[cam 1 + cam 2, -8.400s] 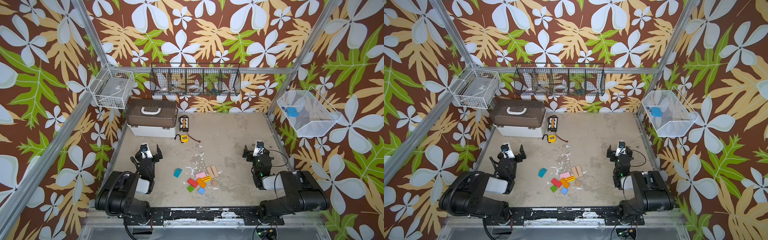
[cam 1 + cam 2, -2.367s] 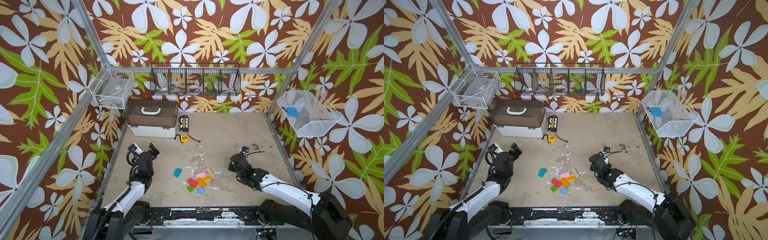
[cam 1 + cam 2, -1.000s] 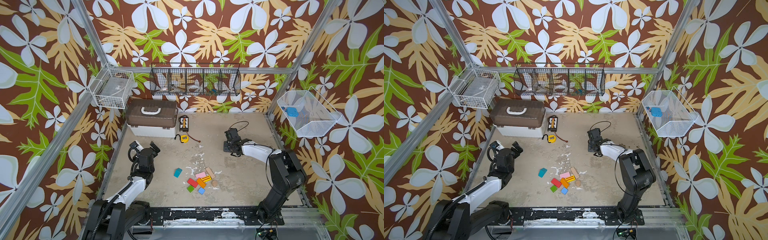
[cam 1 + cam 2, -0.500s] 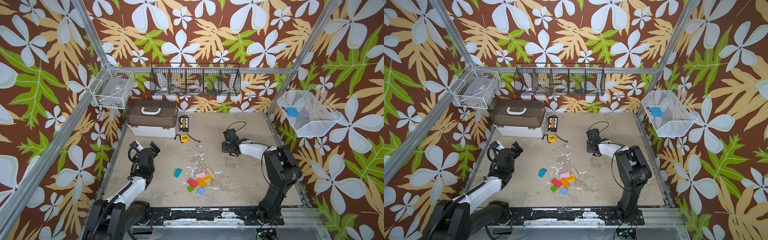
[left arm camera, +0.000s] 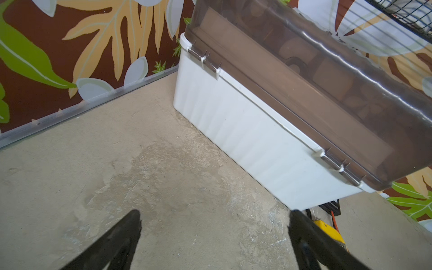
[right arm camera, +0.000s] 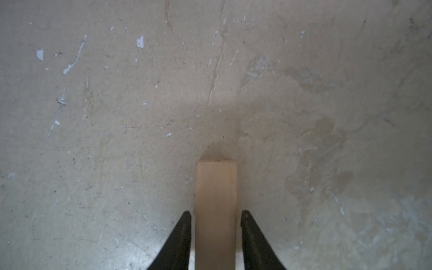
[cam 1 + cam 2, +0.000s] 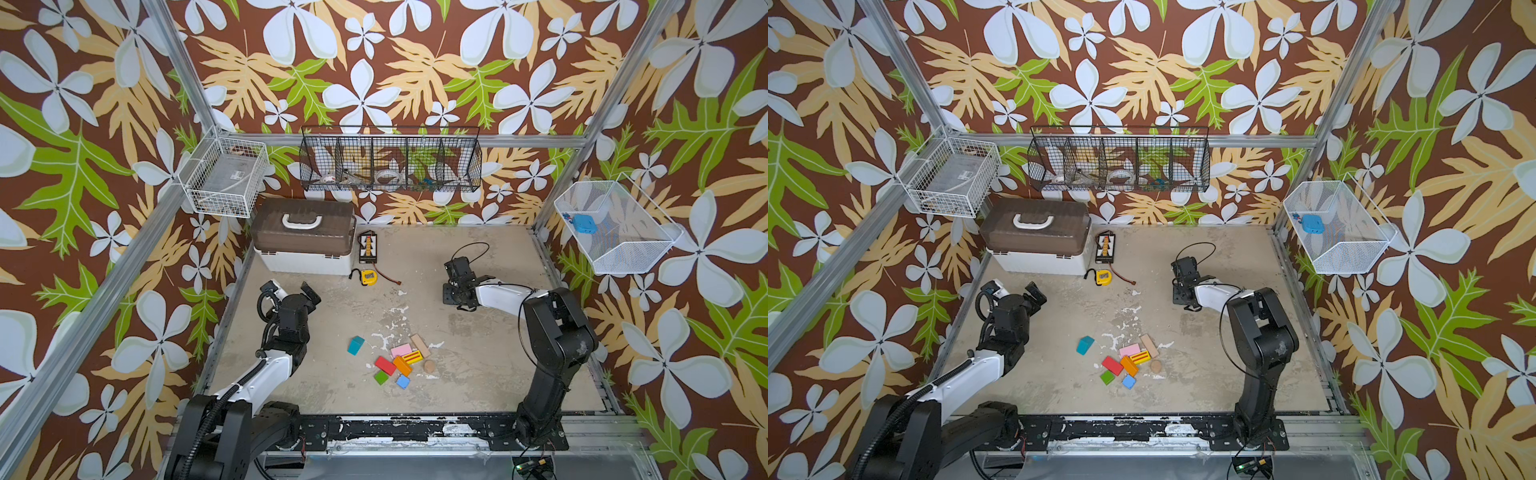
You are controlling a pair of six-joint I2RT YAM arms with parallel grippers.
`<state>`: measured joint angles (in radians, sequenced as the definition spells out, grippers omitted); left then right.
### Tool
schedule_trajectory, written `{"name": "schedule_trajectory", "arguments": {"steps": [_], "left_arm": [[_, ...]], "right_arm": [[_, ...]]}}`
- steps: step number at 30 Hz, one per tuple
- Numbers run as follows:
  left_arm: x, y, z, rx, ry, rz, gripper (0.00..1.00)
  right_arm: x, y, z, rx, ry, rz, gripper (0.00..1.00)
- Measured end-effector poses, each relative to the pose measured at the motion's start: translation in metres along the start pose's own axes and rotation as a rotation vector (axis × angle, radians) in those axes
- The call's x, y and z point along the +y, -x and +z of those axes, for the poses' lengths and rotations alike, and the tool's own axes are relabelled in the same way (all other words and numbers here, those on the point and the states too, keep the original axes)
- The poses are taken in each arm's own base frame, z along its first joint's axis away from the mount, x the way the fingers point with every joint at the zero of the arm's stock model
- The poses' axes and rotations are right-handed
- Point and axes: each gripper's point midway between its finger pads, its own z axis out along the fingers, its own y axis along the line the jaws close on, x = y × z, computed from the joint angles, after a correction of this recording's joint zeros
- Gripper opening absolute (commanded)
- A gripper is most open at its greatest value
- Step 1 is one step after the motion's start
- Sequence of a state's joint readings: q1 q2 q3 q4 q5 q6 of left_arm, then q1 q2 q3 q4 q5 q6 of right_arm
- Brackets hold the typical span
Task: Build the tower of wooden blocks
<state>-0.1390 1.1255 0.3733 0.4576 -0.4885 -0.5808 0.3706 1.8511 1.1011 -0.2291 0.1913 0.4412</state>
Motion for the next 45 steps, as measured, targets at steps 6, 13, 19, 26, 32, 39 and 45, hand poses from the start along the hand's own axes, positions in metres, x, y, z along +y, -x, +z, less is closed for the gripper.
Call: {"name": "schedule_trajectory", "arguments": {"steps": [6,13,19,26,32,39,45], "left_arm": [[0.0,-0.001,0.001,0.005,0.004,0.003,1.0],[0.0,-0.001,0.001,0.006,0.004,0.004,1.0],[-0.001,-0.001,0.001,0.009,0.001,0.008,1.0],[-0.003,-0.003,0.001,0.017,-0.015,0.009,1.0],[-0.004,-0.003,-0.001,0.015,-0.029,0.008,1.0],[-0.006,-0.003,-0.003,0.016,-0.044,0.008,1.0],[-0.006,-0.003,-0.004,0.014,-0.05,0.006,1.0]], "right_arm": [[-0.004,0.001,-0.009,-0.02,-0.002,0.011,0.62],[-0.018,0.013,-0.05,-0.127,-0.006,0.069,0.74],[-0.016,0.019,-0.103,-0.252,0.049,0.113,0.88],[0.019,0.019,-0.156,-0.376,0.164,0.11,0.93],[0.05,-0.01,-0.155,-0.36,0.268,0.129,0.88],[0.111,-0.06,-0.172,-0.319,0.369,0.014,0.72],[0.103,-0.109,-0.144,-0.218,0.328,-0.056,0.63]]}}
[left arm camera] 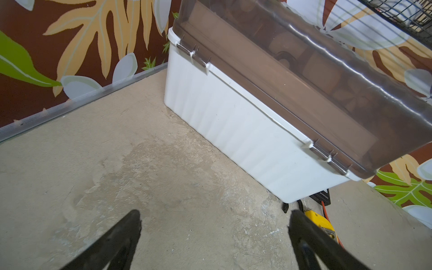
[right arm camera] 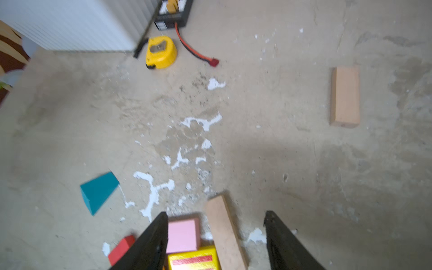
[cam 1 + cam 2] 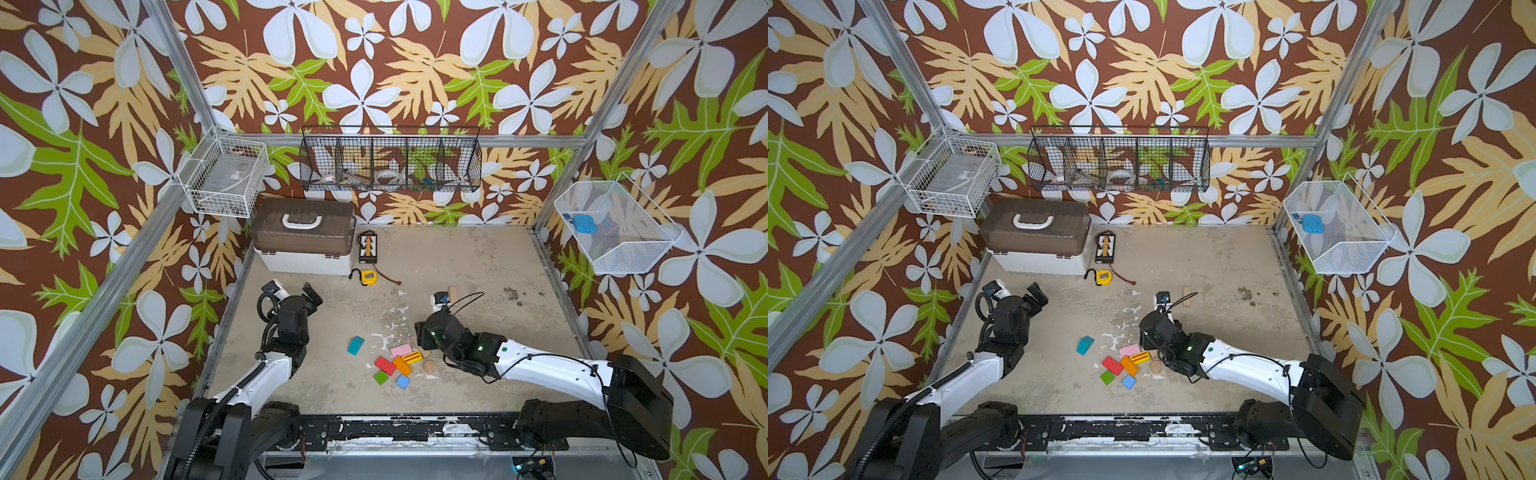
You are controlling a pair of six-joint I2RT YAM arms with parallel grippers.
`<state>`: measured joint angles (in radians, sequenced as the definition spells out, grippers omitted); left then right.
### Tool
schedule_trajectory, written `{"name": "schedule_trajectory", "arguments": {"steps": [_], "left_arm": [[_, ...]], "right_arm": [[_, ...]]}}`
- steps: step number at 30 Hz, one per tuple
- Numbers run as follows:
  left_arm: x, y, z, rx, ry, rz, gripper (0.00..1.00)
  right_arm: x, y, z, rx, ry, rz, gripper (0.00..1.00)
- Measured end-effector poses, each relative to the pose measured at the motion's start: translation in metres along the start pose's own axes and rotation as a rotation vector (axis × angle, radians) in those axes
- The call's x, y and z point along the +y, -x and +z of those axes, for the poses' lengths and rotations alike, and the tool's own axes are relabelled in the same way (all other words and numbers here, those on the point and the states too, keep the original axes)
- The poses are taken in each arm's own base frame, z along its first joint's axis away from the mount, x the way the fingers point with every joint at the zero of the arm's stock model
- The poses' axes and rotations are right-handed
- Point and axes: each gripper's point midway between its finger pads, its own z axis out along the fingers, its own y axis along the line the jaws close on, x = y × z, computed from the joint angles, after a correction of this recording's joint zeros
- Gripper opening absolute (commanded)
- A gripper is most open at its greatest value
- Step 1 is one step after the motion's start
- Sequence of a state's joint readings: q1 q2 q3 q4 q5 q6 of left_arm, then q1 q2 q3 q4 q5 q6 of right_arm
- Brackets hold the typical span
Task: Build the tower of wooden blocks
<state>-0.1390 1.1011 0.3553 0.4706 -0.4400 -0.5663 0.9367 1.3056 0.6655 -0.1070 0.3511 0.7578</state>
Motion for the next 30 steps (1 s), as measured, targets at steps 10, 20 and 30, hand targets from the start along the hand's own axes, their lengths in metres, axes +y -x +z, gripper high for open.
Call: {"name": "schedule_trajectory", "arguments": {"steps": [10,20,30], "left_arm": [[0.001,0.0,-0.001,-0.002,-0.003,0.003,1.0],[-0.021,-0.029,-0.006,0.162,-0.137,0.025,1.0],[-0.056,-0.106,-0.027,0.481,-0.43,0.075,1.0]], "right_arm": [[-0.004,-0.04,0.014,0.137,0.006,-0.103,0.61],[-0.008,-0.062,0.022,0.205,0.006,-0.138,0.59],[-0.003,-0.069,0.024,0.22,0.025,-0.155,0.58]]}}
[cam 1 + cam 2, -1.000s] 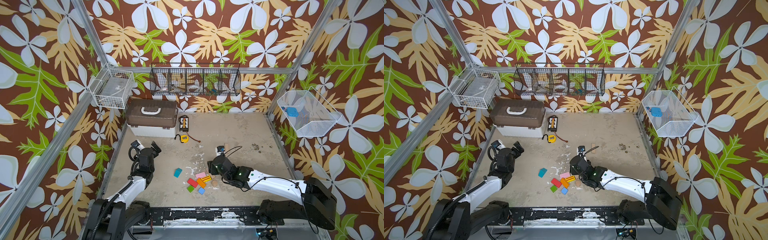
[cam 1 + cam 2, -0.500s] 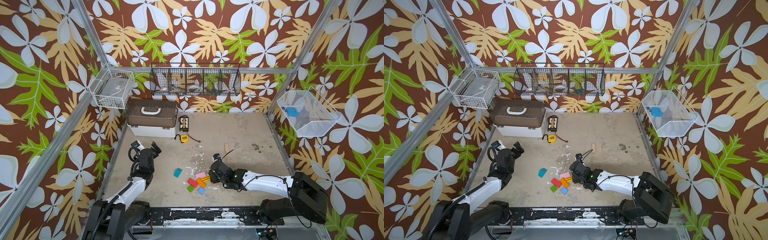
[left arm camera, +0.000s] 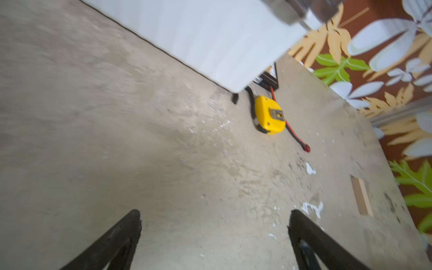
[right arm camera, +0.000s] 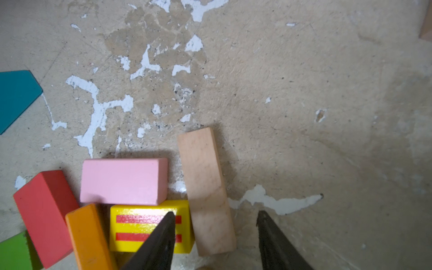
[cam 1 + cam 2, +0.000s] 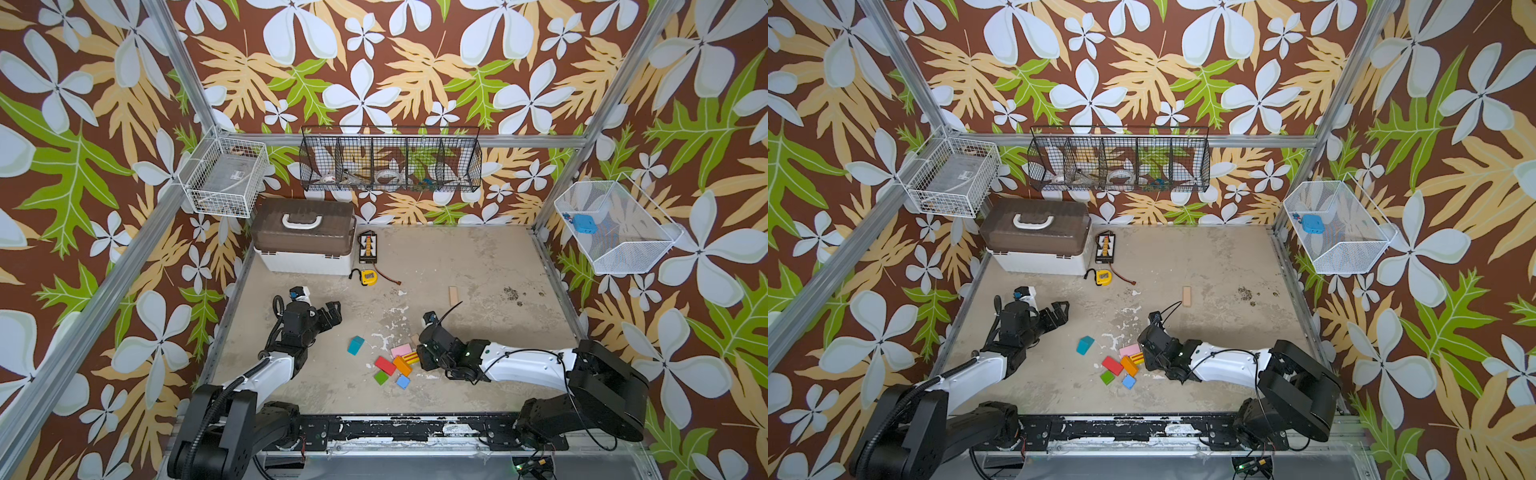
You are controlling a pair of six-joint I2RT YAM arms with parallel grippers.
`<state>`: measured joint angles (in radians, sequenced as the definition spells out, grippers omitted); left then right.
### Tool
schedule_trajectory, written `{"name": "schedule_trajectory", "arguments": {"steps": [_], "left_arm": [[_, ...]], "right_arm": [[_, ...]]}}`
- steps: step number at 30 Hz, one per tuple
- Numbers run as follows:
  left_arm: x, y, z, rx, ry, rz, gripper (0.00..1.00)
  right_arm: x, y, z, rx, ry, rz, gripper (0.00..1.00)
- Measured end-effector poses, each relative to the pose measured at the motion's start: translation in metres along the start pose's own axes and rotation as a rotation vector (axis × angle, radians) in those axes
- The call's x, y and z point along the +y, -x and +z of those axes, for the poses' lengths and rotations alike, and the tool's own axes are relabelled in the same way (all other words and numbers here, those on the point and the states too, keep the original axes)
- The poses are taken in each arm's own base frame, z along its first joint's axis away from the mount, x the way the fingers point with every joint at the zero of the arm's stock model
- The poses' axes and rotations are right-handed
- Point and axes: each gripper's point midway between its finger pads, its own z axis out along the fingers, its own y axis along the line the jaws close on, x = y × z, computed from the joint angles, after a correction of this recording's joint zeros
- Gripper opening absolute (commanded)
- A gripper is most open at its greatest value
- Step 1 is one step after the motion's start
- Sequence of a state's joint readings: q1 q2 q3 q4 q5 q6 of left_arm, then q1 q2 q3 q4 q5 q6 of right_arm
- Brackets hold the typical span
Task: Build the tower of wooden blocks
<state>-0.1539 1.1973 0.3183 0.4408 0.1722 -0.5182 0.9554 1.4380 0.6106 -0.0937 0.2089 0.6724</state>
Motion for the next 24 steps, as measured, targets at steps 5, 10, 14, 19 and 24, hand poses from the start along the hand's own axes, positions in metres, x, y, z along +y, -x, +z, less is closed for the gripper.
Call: {"name": "schedule_trajectory", "arguments": {"steps": [5,10,14,19,24], "left_arm": [[-0.027,0.0,-0.016,-0.044,-0.129,0.057,1.0],[-0.032,0.008,-0.04,-0.15,-0.167,0.077,1.0],[-0.032,0.012,-0.05,-0.202,-0.174,0.08,1.0],[-0.028,0.012,-0.051,-0.216,-0.159,0.072,1.0],[-0.024,0.01,-0.043,-0.187,-0.137,0.063,1.0]], "right_arm": [[0.002,-0.001,-0.001,0.0,0.005,-0.006,0.58],[0.006,-0.002,0.002,0.01,0.003,-0.018,0.58],[0.009,-0.002,0.004,0.007,0.003,-0.023,0.57],[0.016,-0.002,0.004,-0.003,0.004,-0.036,0.55],[0.015,0.001,0.005,-0.005,-0.023,-0.028,0.5]]}}
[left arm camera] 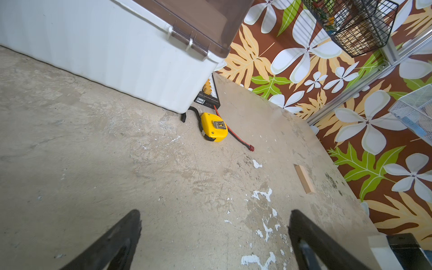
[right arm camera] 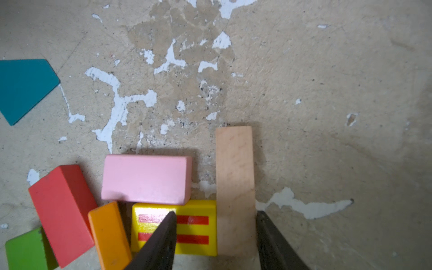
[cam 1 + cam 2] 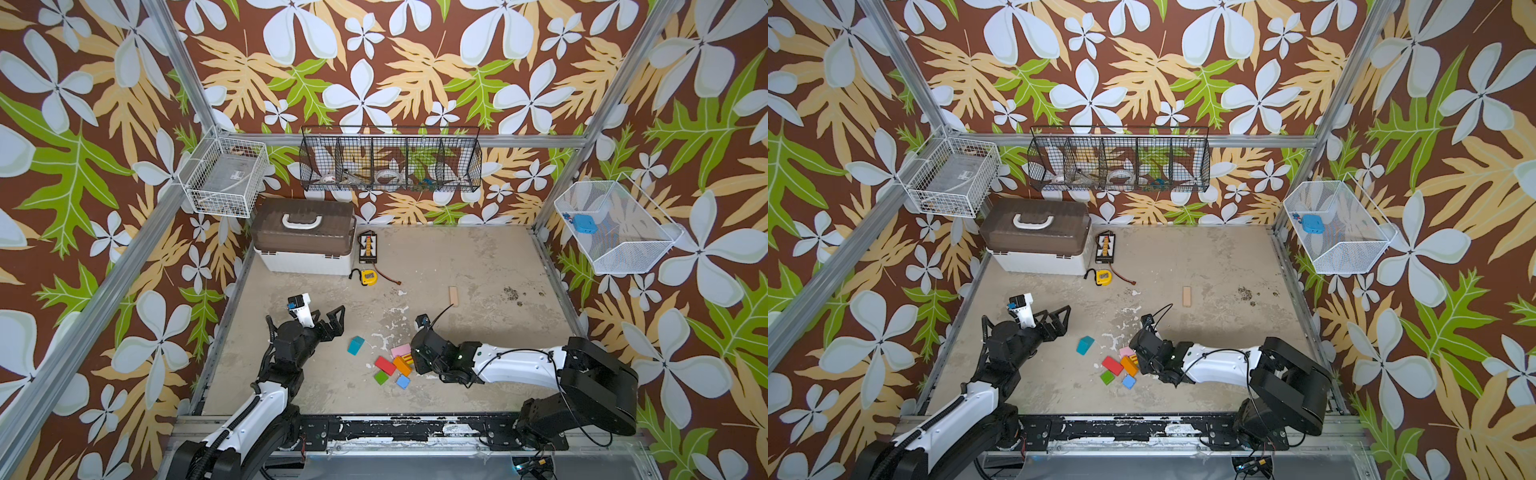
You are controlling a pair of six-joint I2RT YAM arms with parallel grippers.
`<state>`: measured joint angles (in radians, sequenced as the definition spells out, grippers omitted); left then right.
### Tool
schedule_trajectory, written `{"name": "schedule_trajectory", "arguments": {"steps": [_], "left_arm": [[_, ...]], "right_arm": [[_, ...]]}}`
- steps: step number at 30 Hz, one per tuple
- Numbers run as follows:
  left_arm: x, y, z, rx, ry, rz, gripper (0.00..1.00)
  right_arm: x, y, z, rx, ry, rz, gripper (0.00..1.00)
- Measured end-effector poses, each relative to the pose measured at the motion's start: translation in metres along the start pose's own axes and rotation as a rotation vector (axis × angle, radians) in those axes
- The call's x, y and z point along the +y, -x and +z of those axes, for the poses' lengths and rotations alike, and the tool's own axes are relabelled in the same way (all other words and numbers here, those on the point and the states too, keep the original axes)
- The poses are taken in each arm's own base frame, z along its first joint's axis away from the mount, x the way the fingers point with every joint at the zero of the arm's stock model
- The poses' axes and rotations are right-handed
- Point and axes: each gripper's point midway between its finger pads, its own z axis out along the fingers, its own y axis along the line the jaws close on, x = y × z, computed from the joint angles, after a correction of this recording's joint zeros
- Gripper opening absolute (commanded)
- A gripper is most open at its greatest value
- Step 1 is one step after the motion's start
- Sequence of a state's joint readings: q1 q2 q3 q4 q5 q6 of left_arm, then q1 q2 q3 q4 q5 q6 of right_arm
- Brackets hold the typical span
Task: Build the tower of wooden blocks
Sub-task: 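Grasp the second light wooden plank with the right gripper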
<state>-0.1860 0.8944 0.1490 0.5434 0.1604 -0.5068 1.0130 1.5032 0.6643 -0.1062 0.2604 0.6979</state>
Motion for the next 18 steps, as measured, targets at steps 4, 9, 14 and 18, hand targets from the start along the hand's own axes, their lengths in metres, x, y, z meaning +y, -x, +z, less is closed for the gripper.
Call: {"name": "schedule_trajectory", "arguments": {"steps": [4,9,14,18], "left_arm": [[0.001,-0.002,0.006,0.025,0.007,-0.004,1.0],[0.001,-0.006,0.011,0.054,0.004,-0.008,1.0],[0.001,-0.006,0.011,0.056,0.002,-0.009,1.0],[0.001,-0.006,0.011,0.056,0.002,-0.009,1.0]], "right_arm": [[-0.003,0.002,0.0,-0.003,-0.023,-0.002,0.47],[-0.008,0.002,-0.001,-0.011,-0.052,0.017,0.47],[-0.008,0.007,0.0,-0.005,-0.073,0.014,0.46],[-0.008,0.013,0.007,-0.003,-0.092,0.021,0.4]]}}
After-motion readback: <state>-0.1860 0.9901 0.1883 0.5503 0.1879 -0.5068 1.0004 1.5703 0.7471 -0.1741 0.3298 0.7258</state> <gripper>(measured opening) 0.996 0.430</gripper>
